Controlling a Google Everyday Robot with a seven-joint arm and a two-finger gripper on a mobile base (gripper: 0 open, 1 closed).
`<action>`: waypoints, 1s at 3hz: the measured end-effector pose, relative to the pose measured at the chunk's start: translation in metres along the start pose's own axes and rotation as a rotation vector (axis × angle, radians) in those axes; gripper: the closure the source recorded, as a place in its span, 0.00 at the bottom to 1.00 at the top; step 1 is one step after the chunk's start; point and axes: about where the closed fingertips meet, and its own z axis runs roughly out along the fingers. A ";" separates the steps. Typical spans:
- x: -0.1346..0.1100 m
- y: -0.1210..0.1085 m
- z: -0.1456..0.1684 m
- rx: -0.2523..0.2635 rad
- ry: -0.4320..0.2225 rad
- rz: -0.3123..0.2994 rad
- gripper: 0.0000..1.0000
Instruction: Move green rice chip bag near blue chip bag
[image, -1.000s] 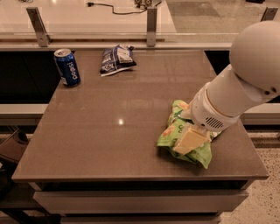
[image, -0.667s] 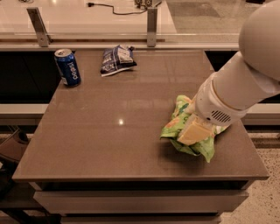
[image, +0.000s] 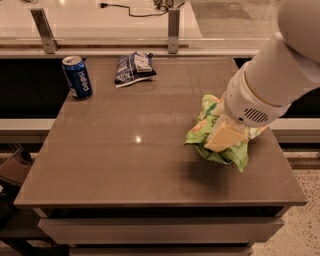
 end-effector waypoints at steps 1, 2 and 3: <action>-0.022 -0.020 -0.009 0.000 0.026 -0.061 1.00; -0.057 -0.045 -0.014 0.002 0.062 -0.148 1.00; -0.093 -0.069 -0.021 0.029 0.086 -0.227 1.00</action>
Offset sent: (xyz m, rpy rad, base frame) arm 0.0924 0.0649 0.0690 -0.1856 -0.0327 0.2191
